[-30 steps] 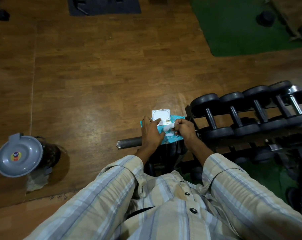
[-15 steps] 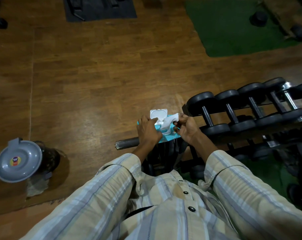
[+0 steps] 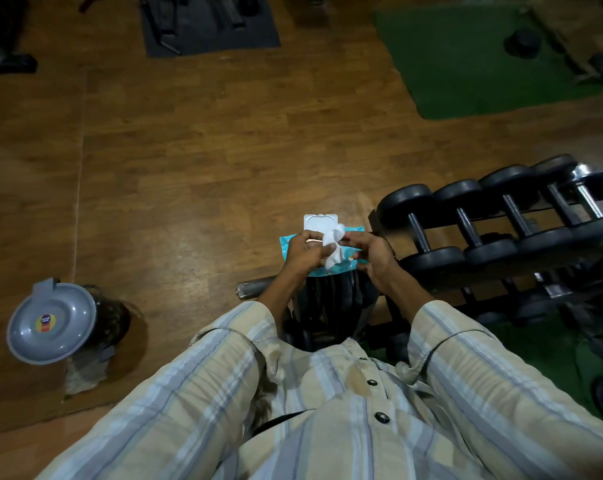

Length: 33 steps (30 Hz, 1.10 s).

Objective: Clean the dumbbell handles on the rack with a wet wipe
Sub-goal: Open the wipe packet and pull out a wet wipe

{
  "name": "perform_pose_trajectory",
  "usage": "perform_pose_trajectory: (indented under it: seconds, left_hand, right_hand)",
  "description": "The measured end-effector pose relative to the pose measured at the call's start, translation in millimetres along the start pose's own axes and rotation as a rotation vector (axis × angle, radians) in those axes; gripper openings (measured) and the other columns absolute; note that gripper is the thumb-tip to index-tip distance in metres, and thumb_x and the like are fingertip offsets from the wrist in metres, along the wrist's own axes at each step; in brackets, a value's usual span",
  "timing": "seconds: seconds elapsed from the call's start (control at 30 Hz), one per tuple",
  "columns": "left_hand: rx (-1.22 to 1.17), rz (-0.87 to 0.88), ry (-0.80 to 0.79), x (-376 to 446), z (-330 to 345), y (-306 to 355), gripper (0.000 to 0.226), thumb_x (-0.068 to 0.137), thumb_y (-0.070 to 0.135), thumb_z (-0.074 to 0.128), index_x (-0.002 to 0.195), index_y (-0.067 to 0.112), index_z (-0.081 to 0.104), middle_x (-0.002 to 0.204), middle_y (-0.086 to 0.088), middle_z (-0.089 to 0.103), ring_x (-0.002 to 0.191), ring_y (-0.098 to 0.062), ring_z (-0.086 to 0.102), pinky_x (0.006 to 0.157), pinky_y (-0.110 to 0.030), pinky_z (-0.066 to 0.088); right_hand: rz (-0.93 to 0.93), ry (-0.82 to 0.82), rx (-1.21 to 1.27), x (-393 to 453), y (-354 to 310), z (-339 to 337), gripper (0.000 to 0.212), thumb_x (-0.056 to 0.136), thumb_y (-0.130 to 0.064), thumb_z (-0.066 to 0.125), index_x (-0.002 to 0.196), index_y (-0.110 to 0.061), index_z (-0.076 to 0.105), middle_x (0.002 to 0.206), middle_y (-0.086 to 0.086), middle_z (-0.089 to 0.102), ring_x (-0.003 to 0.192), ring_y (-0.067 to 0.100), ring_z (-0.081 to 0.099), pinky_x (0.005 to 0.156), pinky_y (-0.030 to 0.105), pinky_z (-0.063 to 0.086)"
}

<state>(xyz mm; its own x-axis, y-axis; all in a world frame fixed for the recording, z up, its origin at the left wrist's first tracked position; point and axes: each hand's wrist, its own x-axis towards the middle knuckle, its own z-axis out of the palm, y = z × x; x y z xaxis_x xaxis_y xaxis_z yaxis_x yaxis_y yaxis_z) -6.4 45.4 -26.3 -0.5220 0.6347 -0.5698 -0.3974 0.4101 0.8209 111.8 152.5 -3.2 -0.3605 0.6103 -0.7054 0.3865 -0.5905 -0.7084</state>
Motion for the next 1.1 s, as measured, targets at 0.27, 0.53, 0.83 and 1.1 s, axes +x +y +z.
perform_pose_trajectory:
  seconds: [0.27,0.53,0.83,1.1]
  left_hand:
    - [0.188,0.014,0.027,63,-11,-52,0.026,0.076,0.022,0.071,0.099,0.014,0.079,0.102,-0.005,0.079,0.098,-0.026,0.073,0.097,-0.049,0.058]
    - [0.662,-0.089,0.027,34,-9,9,0.035,0.100,0.012,0.047,0.127,-0.002,0.065,0.136,-0.020,0.064,0.128,-0.034,0.059,0.098,-0.033,0.048]
    - [0.642,-0.274,0.042,20,-3,4,0.049,0.096,0.018,0.053,0.141,-0.002,0.051,0.139,-0.020,0.059,0.117,-0.037,0.065,0.080,-0.035,0.057]
    - [0.390,-0.190,0.097,21,-8,-6,0.030,0.075,0.015,0.063,0.102,0.005,0.067,0.114,-0.021,0.071,0.100,-0.034,0.071,0.065,-0.037,0.058]
  right_hand:
    - [-0.070,-0.080,-0.479,14,2,9,0.023,0.096,-0.016,0.057,0.116,-0.023,0.068,0.109,0.001,0.070,0.088,0.018,0.059,0.072,0.033,0.044]
    - [-0.248,-0.113,-1.056,16,6,12,0.040,0.088,0.001,0.050,0.113,-0.014,0.078,0.131,0.005,0.069,0.125,0.025,0.059,0.100,0.026,0.044]
    - [-0.225,-0.164,-1.262,5,12,-6,0.030,0.077,-0.017,0.060,0.097,-0.035,0.073,0.107,-0.001,0.071,0.095,0.023,0.064,0.084,0.031,0.054]
    - [-0.257,-0.101,-0.784,2,31,-3,0.034,0.082,0.008,0.059,0.095,-0.015,0.080,0.082,-0.001,0.070,0.078,0.016,0.064,0.068,0.024,0.047]
